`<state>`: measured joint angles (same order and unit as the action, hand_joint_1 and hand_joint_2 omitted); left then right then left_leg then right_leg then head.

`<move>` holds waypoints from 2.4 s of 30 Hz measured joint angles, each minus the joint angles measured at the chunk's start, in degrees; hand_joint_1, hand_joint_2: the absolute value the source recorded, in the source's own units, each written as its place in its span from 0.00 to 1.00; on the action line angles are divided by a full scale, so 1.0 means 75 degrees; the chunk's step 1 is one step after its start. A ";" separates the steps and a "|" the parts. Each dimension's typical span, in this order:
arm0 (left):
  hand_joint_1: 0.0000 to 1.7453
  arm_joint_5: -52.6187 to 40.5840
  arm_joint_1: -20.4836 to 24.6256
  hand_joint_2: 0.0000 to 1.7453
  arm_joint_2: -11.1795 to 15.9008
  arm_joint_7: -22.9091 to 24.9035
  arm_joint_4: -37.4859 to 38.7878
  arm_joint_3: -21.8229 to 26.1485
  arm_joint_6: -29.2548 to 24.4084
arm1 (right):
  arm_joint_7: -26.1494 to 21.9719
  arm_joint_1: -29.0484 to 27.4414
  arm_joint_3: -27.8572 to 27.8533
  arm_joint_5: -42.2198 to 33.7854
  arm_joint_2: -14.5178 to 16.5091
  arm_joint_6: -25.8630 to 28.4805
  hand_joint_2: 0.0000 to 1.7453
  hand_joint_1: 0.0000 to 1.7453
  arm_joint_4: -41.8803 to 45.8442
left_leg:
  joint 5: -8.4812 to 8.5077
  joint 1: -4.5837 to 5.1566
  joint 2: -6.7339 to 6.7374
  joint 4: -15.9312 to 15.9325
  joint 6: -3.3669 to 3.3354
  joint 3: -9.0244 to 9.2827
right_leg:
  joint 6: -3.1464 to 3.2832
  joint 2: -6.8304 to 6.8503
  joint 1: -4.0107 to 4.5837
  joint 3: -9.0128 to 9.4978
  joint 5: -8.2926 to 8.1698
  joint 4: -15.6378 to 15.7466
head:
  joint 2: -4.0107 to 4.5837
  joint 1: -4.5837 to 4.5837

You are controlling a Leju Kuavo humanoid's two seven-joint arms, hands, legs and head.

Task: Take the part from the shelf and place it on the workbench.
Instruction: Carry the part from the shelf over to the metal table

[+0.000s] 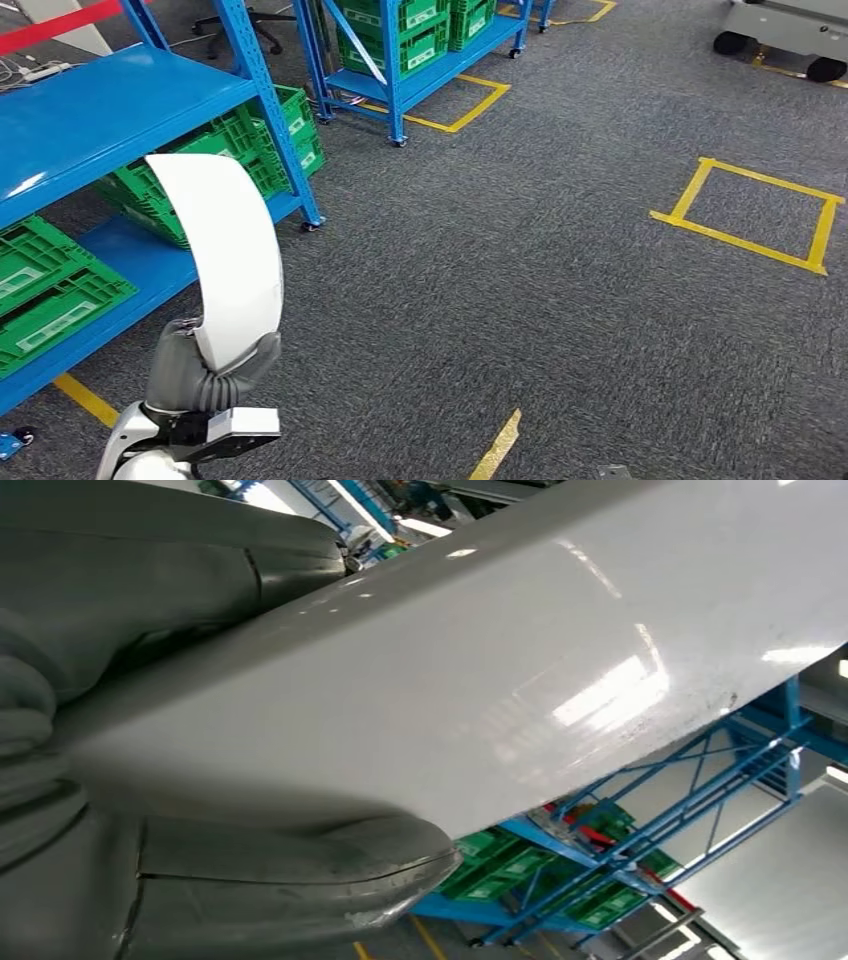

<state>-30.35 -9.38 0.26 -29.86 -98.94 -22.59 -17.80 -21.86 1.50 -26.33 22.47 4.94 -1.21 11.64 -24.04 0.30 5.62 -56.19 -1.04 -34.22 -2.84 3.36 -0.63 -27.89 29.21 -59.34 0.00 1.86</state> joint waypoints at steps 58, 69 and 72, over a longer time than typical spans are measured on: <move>1.00 -0.0355 0.0330 1.00 0.0087 0.0095 0.0244 0.0213 0.0326 | -0.0001 -0.0084 -0.0286 0.0293 -0.0076 -0.0032 0.00 0.00 -0.0004 | -0.0993 -0.0031 -0.0449 0.0139 -0.0055 0.1309 | 0.0041 -0.0427 -0.0004 -0.1748 0.0701 -0.1299 | 0.0001 0.0001; 1.00 -0.0453 0.0360 1.00 0.0138 0.0085 0.0229 0.0211 0.0356 | -0.0038 -0.0048 -0.0350 0.0332 -0.0087 -0.0055 0.00 0.00 -0.0036 | -0.1877 -0.0057 -0.0645 -0.1600 0.0291 0.0760 | 0.0591 -0.0512 0.0070 -0.1442 -0.0739 0.0053 | 0.0000 -0.0060; 1.00 -0.0534 0.0356 1.00 0.0162 0.0092 0.0230 0.0210 0.0371 | -0.0038 -0.0022 -0.0363 0.0368 -0.0087 -0.0055 0.00 0.00 -0.0036 | -0.2103 -0.0064 -0.0701 -0.2132 0.0284 -0.0002 | 0.0589 -0.0829 0.0082 -0.1255 -0.0602 0.0055 | 0.0000 -0.0058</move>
<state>-34.36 -6.71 1.47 -29.17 -97.22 -21.02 -15.01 -22.14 1.34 -29.05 25.23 4.29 -1.62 11.37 -39.81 -0.18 0.36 -72.18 1.09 -34.24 1.58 -2.86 -0.02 -37.31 24.69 -58.93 0.00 1.43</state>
